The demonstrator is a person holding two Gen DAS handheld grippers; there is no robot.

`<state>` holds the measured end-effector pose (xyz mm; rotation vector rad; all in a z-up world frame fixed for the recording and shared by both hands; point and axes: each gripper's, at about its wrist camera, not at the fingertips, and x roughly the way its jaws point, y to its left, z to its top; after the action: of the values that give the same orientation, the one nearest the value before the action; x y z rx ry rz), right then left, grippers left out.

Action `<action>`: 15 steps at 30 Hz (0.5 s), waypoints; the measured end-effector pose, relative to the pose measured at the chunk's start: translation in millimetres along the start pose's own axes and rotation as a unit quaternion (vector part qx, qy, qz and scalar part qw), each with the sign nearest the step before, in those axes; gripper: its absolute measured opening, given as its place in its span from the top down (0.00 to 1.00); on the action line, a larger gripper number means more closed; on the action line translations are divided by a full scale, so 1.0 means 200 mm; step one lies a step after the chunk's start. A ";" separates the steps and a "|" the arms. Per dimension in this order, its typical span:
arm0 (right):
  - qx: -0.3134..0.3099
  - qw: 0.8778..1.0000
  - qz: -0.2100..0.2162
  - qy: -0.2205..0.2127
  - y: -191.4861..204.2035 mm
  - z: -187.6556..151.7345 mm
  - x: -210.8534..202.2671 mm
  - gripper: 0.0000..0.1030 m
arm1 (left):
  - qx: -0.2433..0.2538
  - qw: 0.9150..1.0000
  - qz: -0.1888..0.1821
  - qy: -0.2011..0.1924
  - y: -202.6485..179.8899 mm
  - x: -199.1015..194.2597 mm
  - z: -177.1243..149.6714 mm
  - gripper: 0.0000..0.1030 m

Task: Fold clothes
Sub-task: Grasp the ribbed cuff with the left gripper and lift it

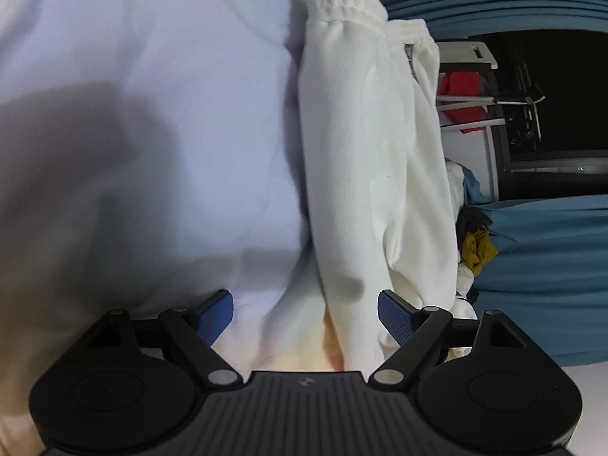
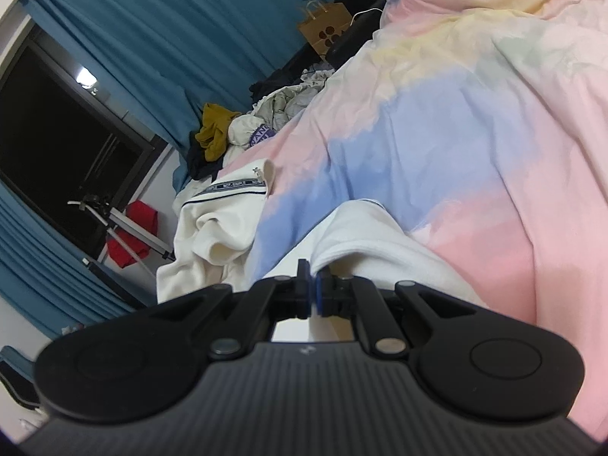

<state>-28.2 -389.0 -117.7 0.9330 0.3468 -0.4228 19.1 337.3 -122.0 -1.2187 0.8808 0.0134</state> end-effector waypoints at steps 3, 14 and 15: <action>-0.001 1.000 -0.002 -0.001 0.00 0.01 0.02 0.95 | 0.020 1.000 -0.012 0.004 -0.03 0.04 0.02 0.25; -0.013 0.999 -0.027 -0.011 0.06 0.05 0.12 0.95 | -0.033 0.998 -0.051 -0.024 0.05 0.10 0.19 0.61; -0.011 0.999 -0.029 -0.014 0.06 0.06 0.12 0.95 | -0.035 0.998 -0.052 -0.027 0.07 0.09 0.21 0.68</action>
<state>-0.1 -397.7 -114.6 0.8976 0.3529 -0.4830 50.5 369.3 -141.0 -1.3231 0.7744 -0.0075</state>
